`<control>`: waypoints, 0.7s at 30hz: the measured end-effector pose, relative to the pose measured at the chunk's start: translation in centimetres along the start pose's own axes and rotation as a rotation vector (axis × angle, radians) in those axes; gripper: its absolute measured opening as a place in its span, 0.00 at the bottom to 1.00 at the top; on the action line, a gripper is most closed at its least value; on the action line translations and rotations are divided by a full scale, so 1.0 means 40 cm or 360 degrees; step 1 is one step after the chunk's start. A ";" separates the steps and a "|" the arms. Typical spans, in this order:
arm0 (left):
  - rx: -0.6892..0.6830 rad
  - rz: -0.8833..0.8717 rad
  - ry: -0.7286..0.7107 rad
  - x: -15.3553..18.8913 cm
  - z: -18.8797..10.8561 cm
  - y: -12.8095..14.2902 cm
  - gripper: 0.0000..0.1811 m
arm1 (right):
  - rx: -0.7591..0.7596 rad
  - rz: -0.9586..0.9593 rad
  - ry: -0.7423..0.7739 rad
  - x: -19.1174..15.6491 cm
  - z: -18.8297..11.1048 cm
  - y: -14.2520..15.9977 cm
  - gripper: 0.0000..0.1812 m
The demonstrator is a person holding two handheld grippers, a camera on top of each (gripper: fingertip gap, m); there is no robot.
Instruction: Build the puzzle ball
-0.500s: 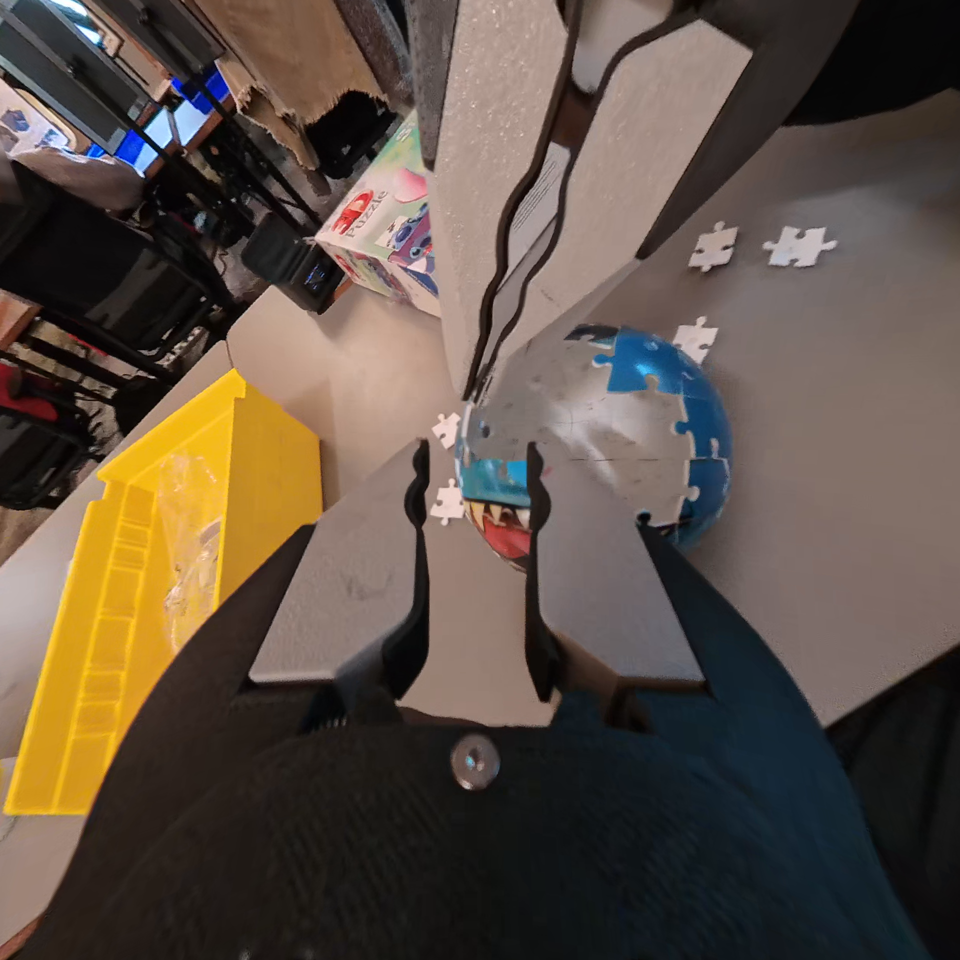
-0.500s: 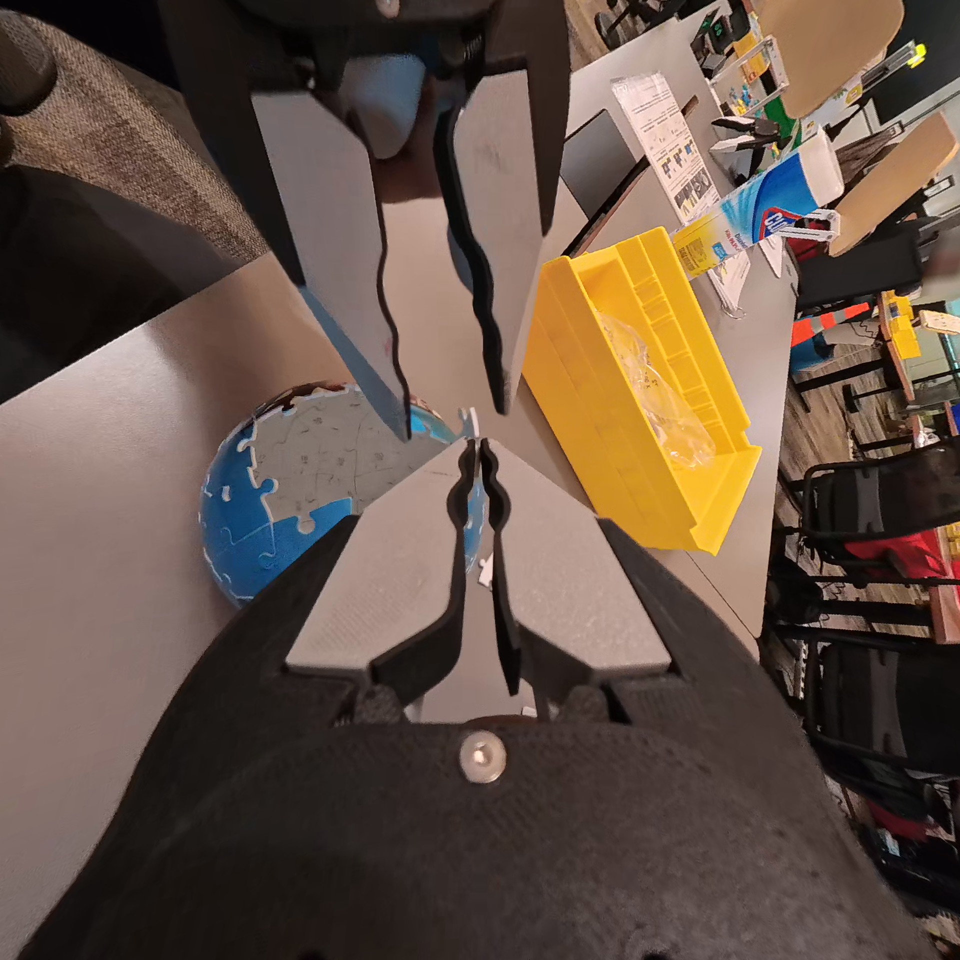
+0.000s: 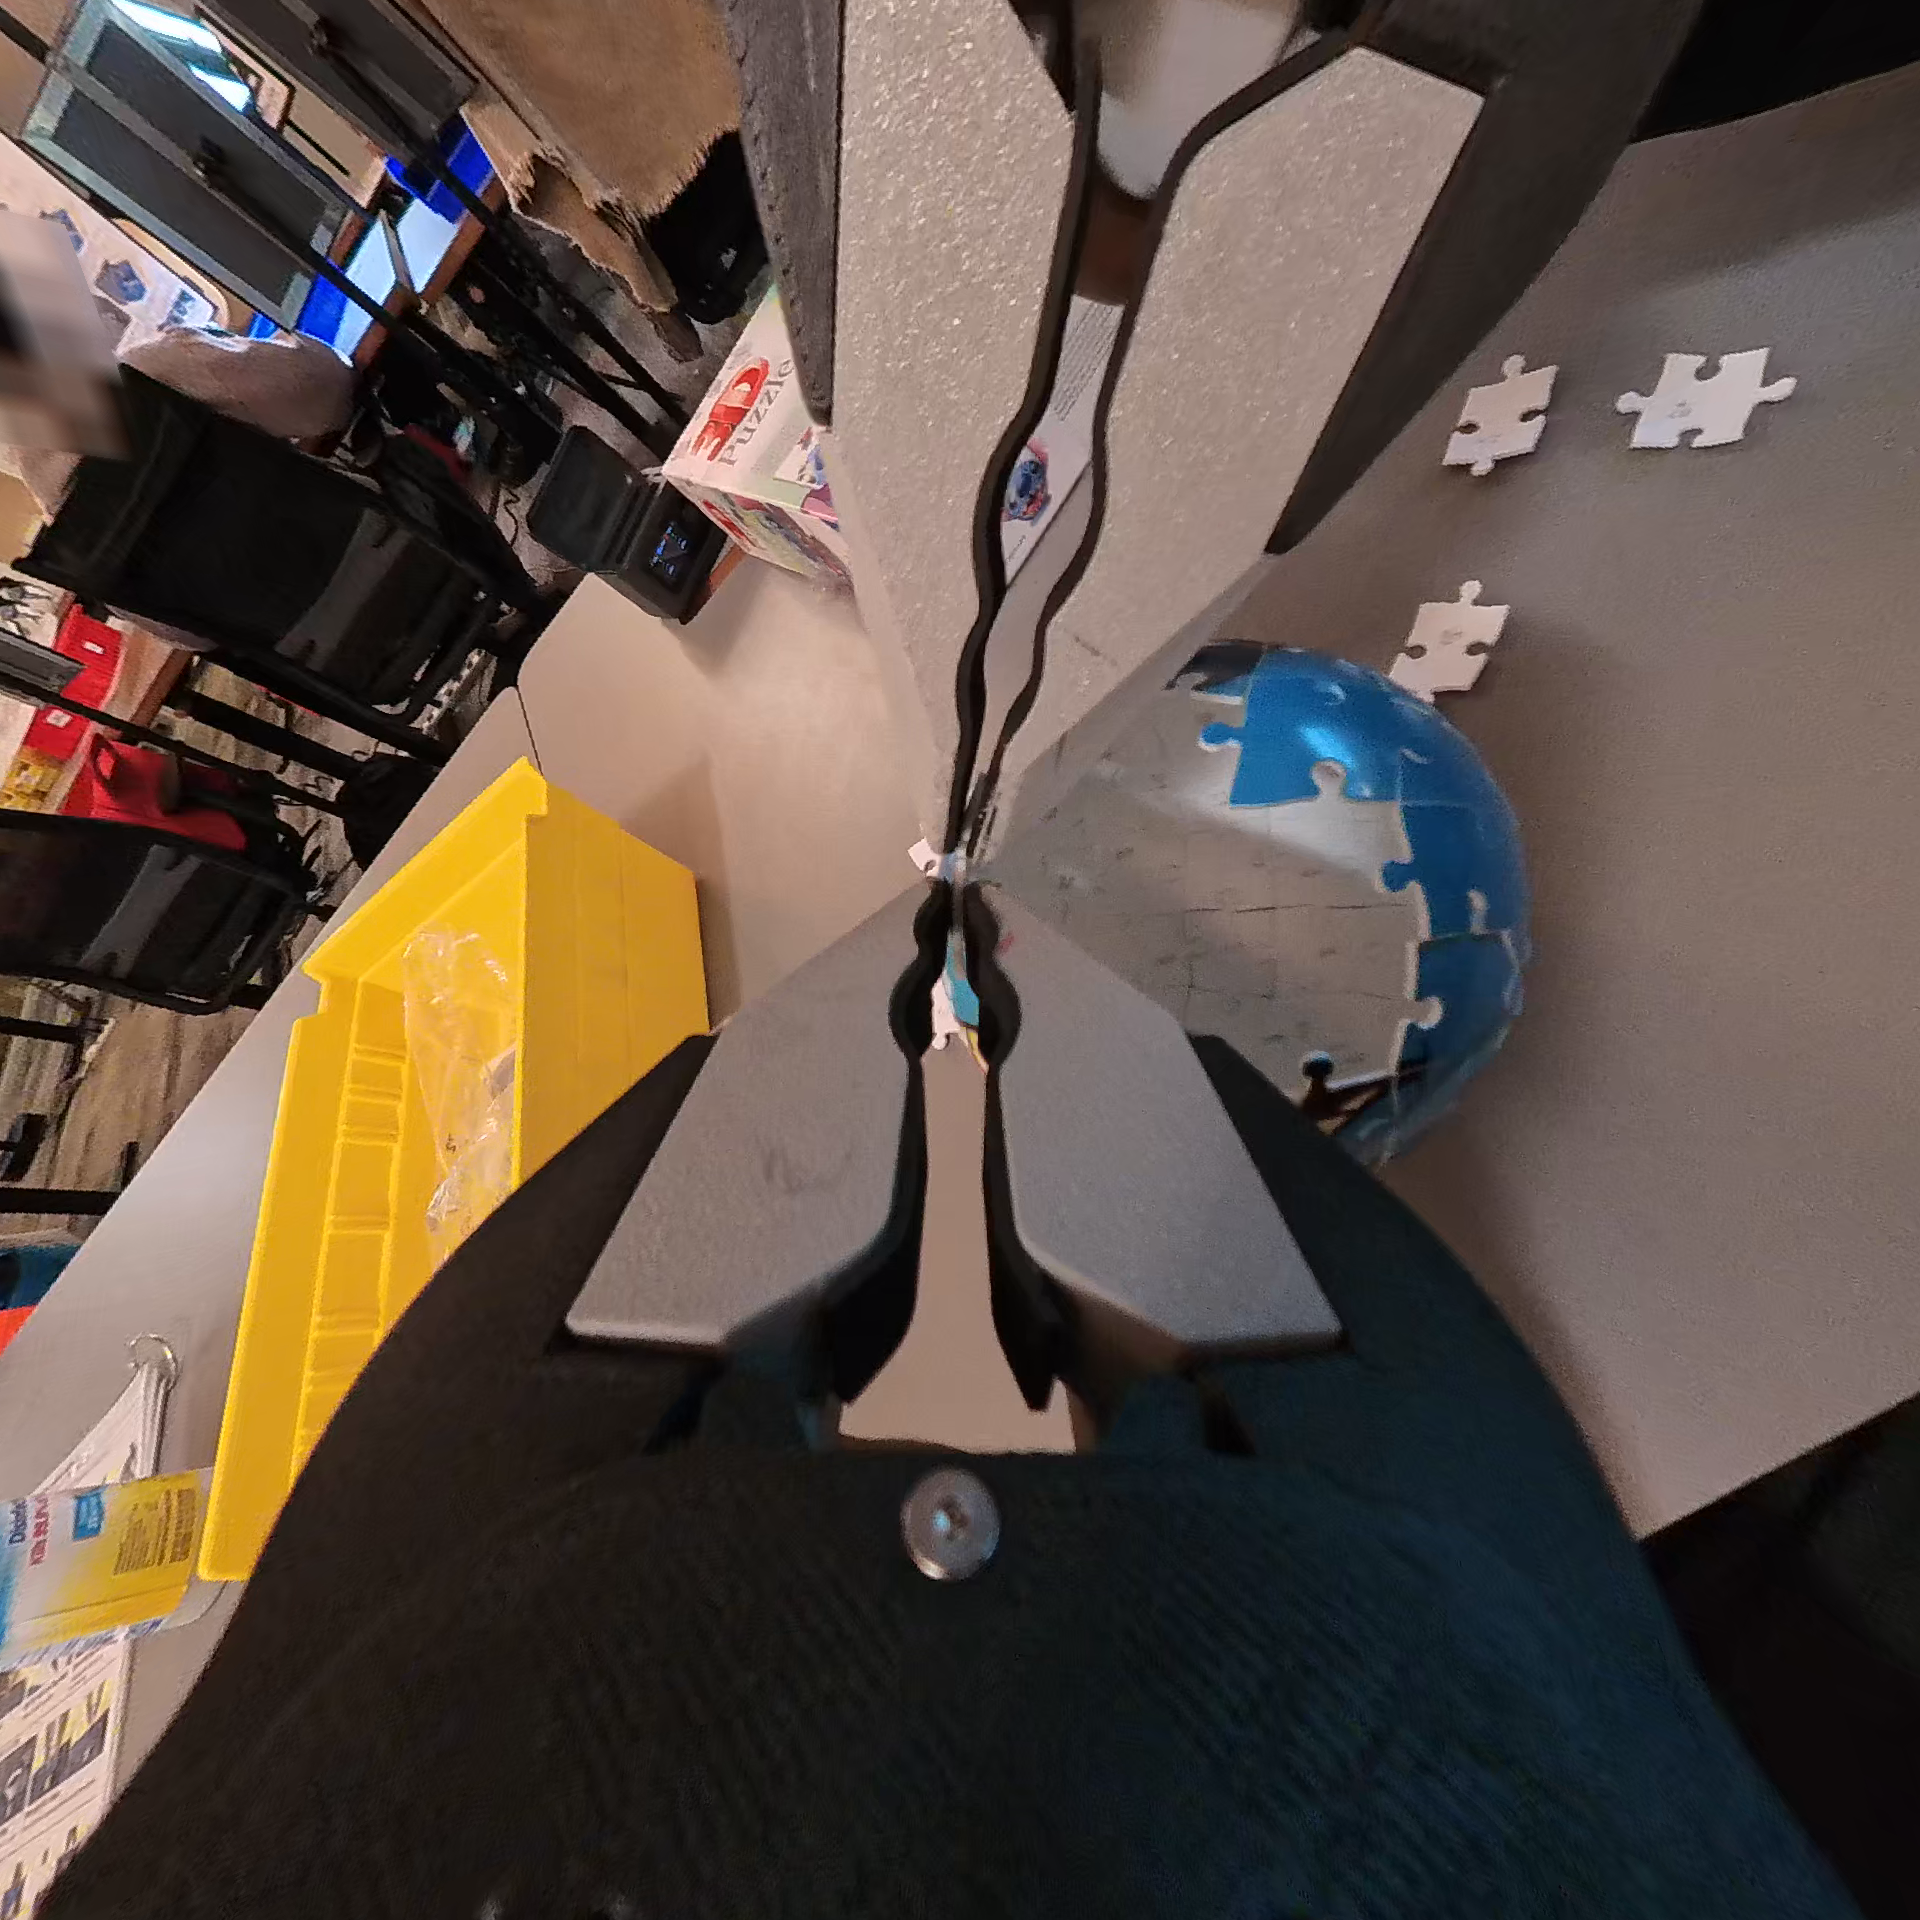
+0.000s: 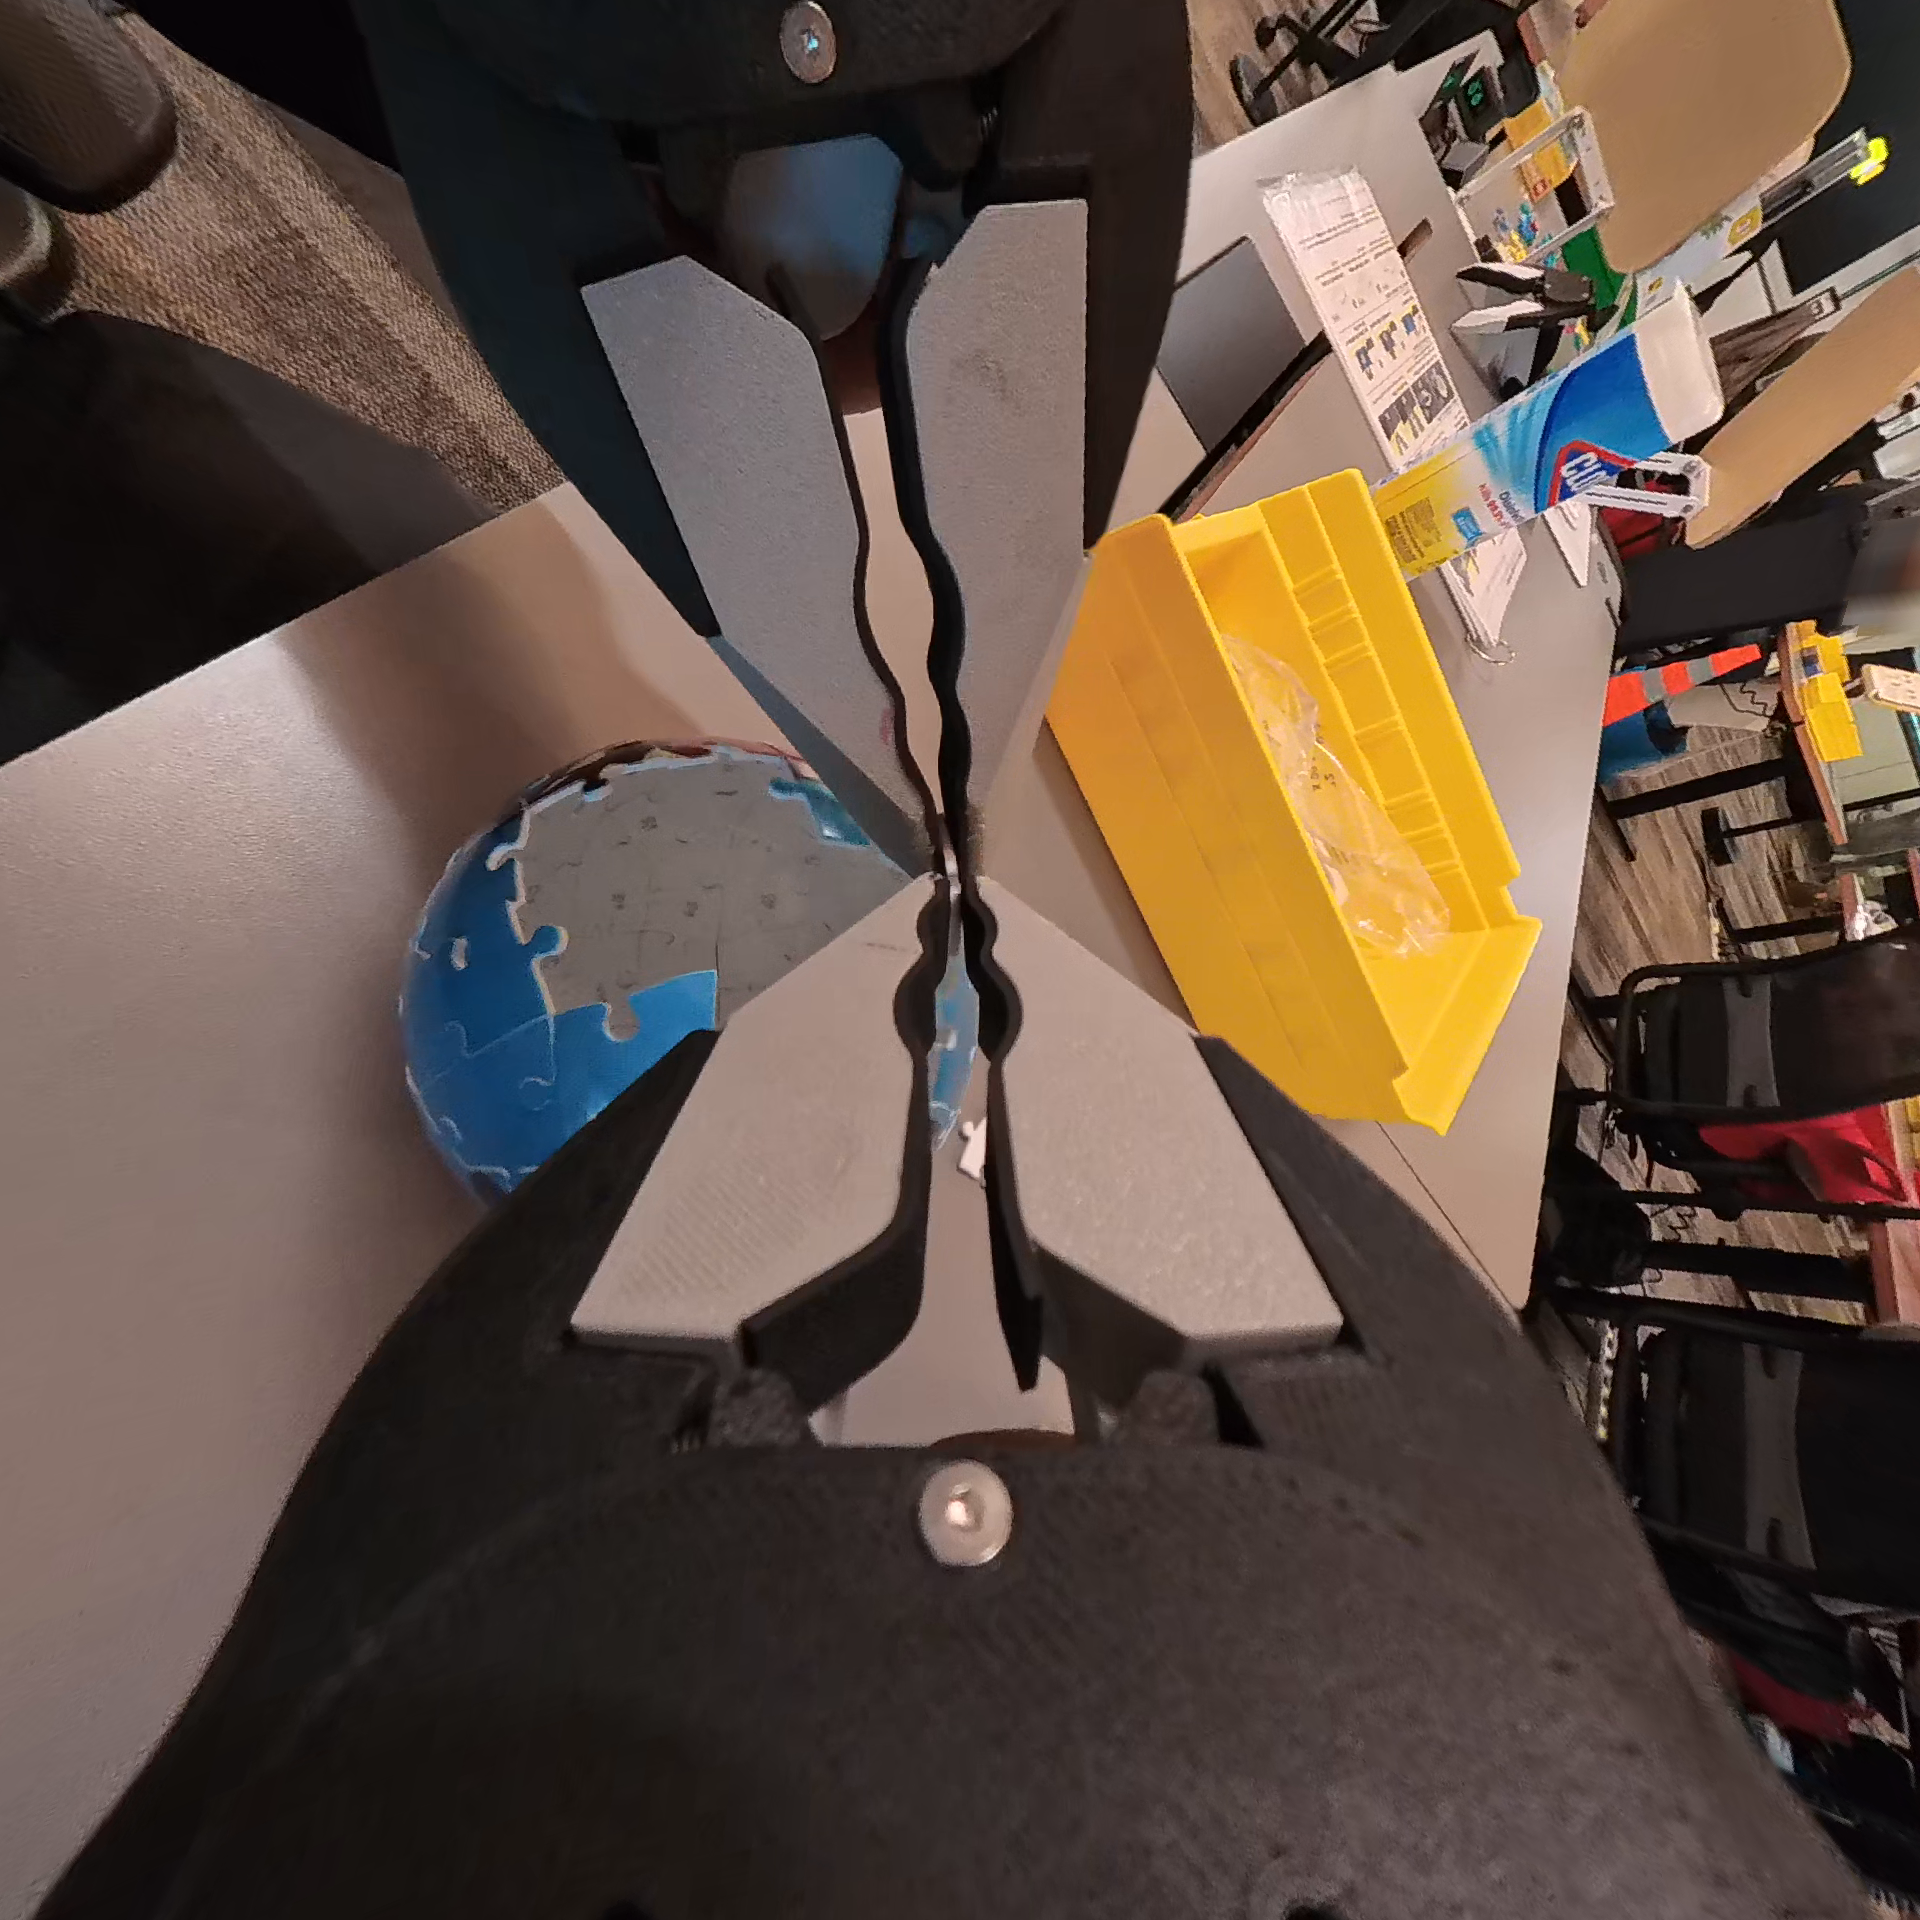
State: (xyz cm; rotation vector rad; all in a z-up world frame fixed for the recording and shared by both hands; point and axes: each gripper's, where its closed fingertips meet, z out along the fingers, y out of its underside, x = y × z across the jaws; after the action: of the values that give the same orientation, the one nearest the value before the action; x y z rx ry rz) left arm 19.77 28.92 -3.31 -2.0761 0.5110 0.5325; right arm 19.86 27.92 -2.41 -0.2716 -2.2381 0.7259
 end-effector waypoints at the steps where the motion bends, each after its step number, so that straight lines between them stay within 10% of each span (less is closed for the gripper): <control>1: 0.0002 0.0001 -0.0006 0.002 -0.002 0.001 0.00 | 0.0008 -0.0004 -0.0006 -0.002 0.000 -0.001 0.00; 21: -0.0002 -0.0005 -0.0154 0.011 -0.009 -0.004 0.00 | -0.0056 -0.0239 0.0002 -0.022 0.017 0.033 0.05</control>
State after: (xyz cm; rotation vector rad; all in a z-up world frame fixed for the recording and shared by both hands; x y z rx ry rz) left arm 20.28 28.62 -3.27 -2.0409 0.4509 0.6284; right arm 19.95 28.38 -4.10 -0.1188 -2.2442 0.6066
